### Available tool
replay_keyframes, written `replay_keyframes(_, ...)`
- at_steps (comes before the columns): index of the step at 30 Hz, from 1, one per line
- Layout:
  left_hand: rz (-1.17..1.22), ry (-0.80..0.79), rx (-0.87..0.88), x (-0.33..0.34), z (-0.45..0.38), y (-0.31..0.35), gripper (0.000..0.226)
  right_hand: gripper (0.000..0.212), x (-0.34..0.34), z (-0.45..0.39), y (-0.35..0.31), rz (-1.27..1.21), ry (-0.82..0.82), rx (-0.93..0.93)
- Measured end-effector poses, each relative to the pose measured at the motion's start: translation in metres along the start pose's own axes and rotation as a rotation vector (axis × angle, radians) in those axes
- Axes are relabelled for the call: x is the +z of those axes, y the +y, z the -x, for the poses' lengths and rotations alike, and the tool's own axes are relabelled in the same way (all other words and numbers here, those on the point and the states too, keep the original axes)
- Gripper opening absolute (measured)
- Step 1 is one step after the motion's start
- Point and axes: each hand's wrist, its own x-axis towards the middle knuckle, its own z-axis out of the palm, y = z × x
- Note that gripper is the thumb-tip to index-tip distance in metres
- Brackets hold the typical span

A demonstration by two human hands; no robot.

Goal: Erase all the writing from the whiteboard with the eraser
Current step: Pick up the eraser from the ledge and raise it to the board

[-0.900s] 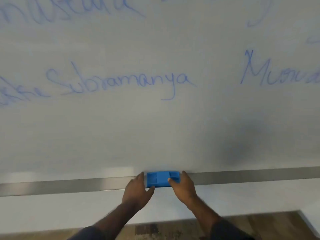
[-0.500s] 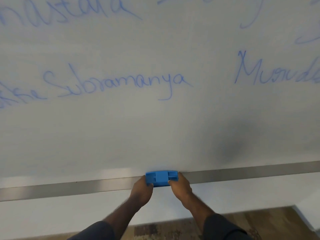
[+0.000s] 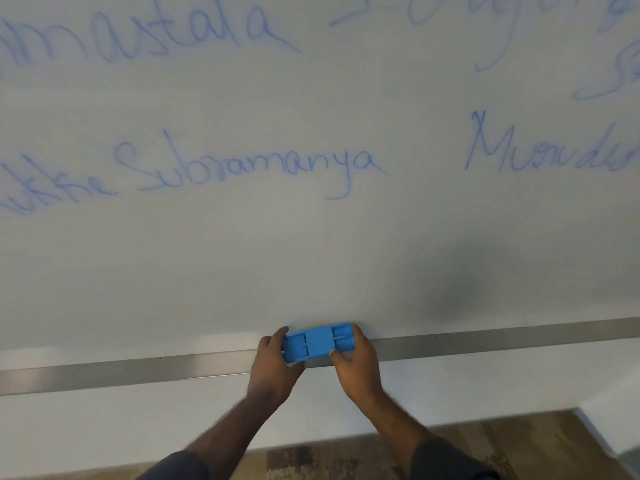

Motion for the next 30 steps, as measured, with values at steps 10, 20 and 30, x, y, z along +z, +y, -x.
replay_keyframes(10,-0.157,0.221,0.278,-0.07,0.001,0.007,0.065,0.074,0.012,0.03,-0.069,0.112,0.189,-0.28)
replay_keyframes(20,-0.326,0.562,0.678,-0.172,-0.003,0.05,0.062,0.083,0.015,0.042,-0.162,0.15,0.427,-0.614)
replay_keyframes(30,-0.401,0.652,0.902,-0.28,-0.008,0.09,0.058,0.079,-0.001,0.045,-0.246,0.221,0.484,-0.832)
